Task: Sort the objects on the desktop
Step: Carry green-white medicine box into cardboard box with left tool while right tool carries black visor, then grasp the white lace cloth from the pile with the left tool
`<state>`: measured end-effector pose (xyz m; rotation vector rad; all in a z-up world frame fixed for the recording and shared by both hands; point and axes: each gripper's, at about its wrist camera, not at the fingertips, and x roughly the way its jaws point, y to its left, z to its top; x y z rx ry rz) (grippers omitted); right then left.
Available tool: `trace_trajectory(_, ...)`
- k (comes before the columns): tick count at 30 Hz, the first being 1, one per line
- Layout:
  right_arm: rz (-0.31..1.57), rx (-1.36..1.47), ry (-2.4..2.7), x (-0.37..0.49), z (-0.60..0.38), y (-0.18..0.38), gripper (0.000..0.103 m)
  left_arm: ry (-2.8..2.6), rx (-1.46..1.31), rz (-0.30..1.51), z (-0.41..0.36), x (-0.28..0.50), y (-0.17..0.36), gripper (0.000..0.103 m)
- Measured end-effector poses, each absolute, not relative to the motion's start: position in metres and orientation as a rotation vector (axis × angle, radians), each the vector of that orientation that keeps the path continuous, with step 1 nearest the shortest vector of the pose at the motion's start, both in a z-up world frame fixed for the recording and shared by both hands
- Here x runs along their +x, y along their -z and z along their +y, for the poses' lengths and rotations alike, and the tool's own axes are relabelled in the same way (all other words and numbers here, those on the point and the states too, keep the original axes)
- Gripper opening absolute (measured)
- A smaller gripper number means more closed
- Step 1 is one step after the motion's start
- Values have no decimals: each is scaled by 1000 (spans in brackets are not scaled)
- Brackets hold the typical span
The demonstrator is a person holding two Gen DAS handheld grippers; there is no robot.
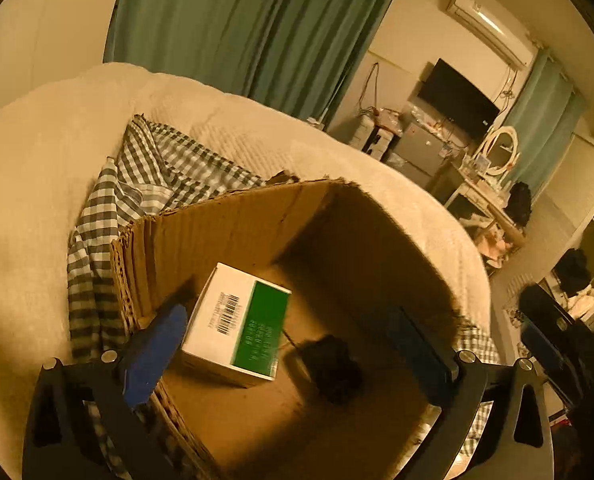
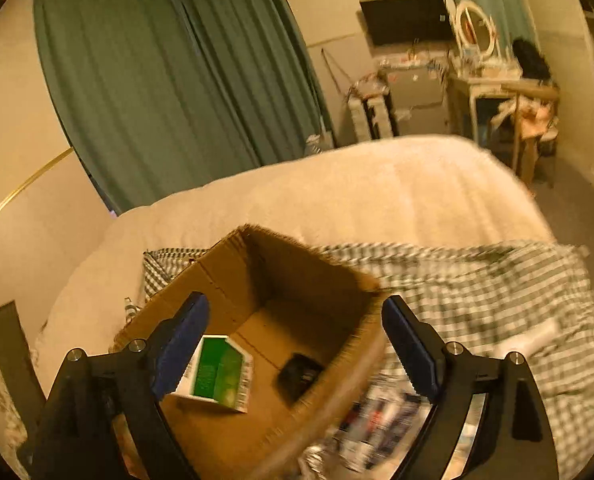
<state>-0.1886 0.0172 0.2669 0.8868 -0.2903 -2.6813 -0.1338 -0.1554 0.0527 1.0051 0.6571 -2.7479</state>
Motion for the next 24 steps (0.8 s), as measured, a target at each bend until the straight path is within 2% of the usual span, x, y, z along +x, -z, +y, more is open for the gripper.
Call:
trace_trajectory(6, -278, 883, 2813, -131, 77, -295, 88, 2857, 937, 556, -124, -105, -79, 103)
trace_trajectory(10, -264, 910, 2875, -104, 116, -294, 88, 2920, 977, 533, -95, -80, -78, 103)
trace_trajectory(17, -259, 1025, 2933, -67, 173, -254, 88, 3114, 1053, 352, -13, -42, -56, 103)
trace_trajectory(21, -246, 1077, 2936, -57, 184, -222, 88, 3194, 866, 191, 26, -25, -48, 103)
trace_trajectory(24, -214, 1111, 2926, -57, 184, -198, 88, 3239, 898, 61, 49, -29, -31, 103)
